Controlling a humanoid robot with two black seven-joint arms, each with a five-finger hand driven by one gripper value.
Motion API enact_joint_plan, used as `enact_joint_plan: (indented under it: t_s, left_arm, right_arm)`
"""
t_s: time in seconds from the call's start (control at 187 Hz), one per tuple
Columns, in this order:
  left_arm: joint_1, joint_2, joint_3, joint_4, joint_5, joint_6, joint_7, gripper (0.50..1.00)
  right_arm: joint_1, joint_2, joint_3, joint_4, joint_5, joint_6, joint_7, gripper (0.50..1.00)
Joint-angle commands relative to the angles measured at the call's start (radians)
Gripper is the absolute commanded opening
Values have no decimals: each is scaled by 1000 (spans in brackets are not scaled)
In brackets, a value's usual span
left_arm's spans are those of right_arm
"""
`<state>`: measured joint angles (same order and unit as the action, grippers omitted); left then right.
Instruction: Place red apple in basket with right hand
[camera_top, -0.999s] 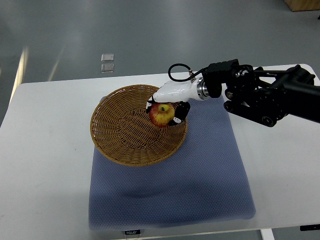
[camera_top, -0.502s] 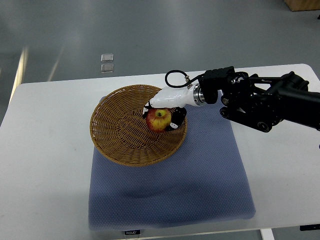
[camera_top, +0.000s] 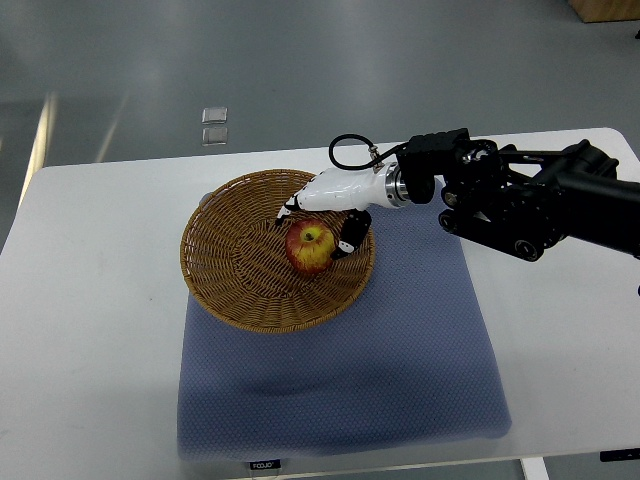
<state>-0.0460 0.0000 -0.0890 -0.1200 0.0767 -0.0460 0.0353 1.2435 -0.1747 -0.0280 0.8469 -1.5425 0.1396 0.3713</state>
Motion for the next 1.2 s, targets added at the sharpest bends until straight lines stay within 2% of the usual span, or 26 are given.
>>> enact_joint_plan:
  t_s: [0.0,0.331,0.582,0.588,0.615,0.764,0.823,0.903,0.957,0.962,0.994,1.149,1.197]
  left_arm:
    - [0,0,0,-1,0,0,0,1000]
    - [0,0,0,0,0,0,0,1000]
    - [0,0,0,-1,0,0,0,1000]
    - [0,0,0,-1,0,0,0,1000]
    - [0,0,0,-1,0,0,0,1000]
    - [0,0,0,0,0,0,0,1000]
    - [0,0,0,-1,0,0,0,1000]
    - [0,0,0,-1,0,0,0,1000]
    - [0,0,0,-1,0,0,0,1000]
    - [0,0,0,0,0,0,0,1000]
    - [0,0,0,0,0,0,0,1000]
    - [0,0,0,0,0,0,0,1000]
    - [0,0,0,0,0,0,0,1000]
  right_arm:
    - [5,-6,3,0,4,0,0,893]
    - [30,-77,30,-8,21,2,1,907]
    - [4,-92,92,-72,113,0,0,911]
    - [-13,-97,120,-104,155,-2,0,911]
    - [-22,-95,143,-124,191,-2,0,911]
    - [-91,-83,298,-170,366,-3,0,911]
    - [-98,-81,307,-172,377,-3,-2,911]
    - [-144,-75,401,-187,481,-54,0,911]
    - [-144,-75,401,-187,481,-54,0,911]
    - [-163,-74,433,-187,540,-76,0,911]
    - [-176,-72,451,-189,584,-84,0,911]
    - [-222,-74,525,-213,834,-92,0,911]
    - [-222,-74,525,-213,834,-92,0,911]
